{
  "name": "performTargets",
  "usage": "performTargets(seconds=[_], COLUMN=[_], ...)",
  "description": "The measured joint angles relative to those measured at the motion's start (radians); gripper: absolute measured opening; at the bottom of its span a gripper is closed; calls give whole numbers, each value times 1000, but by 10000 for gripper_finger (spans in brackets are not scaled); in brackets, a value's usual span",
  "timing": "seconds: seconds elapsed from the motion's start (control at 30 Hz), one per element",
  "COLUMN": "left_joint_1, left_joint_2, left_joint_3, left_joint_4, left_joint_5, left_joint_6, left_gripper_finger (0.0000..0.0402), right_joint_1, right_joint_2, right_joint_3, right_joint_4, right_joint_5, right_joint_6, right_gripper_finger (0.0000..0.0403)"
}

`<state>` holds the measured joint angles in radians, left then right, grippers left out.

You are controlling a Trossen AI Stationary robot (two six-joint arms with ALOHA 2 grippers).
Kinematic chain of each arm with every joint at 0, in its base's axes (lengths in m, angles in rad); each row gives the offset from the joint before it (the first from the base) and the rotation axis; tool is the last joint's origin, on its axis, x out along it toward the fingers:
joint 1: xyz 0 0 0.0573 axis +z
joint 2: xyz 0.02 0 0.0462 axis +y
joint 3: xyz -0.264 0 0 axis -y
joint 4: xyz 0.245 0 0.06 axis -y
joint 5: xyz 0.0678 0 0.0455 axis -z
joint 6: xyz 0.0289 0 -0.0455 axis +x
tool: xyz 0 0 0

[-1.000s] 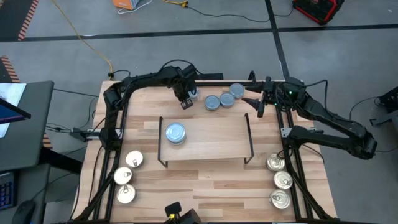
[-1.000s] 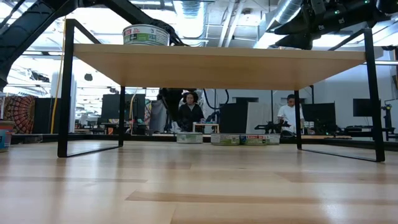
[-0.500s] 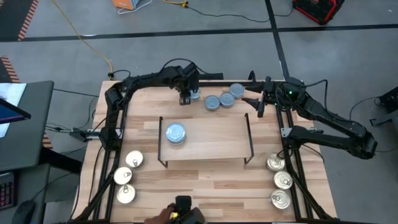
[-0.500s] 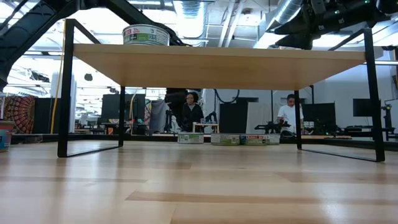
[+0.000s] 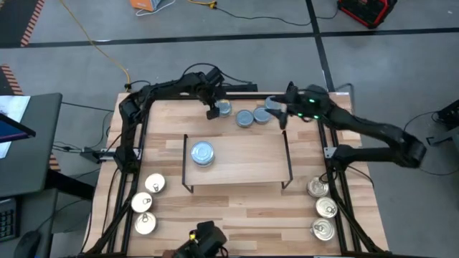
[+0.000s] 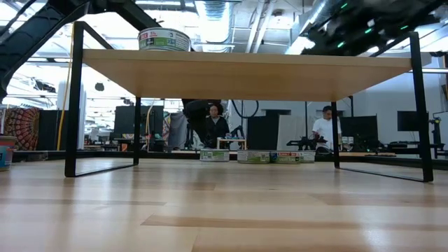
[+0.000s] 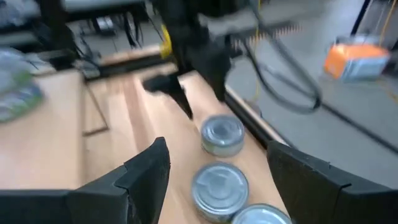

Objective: Stack canned seafood by type on shelf
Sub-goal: Stack the green tuna can on top of the green tuna can on the shelf

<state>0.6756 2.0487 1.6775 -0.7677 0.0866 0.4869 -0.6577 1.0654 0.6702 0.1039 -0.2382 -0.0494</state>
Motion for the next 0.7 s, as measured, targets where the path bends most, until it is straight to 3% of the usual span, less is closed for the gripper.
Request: performTargets(seconds=[0.07, 0.27, 0.47, 0.7], left_joint_1=[15, 12, 7, 6], left_joint_2=[0, -24, -100, -269], left_joint_3=[0, -87, -289, -553], left_joint_4=[-2, 88, 297, 547], left_joint_5=[45, 51, 45, 33], left_joint_6=[-19, -27, -37, -53], left_gripper_finger=[314, 296, 291, 290], right_joint_1=[-12, -20, 3, 23], right_joint_2=[95, 314, 487, 652], right_joint_3=[44, 225, 416, 524], right_joint_4=[5, -56, -173, -181], right_joint_5=[-3, -55, -57, -106], right_joint_6=[-6, -35, -98, -117], right_gripper_finger=[295, 295, 295, 295])
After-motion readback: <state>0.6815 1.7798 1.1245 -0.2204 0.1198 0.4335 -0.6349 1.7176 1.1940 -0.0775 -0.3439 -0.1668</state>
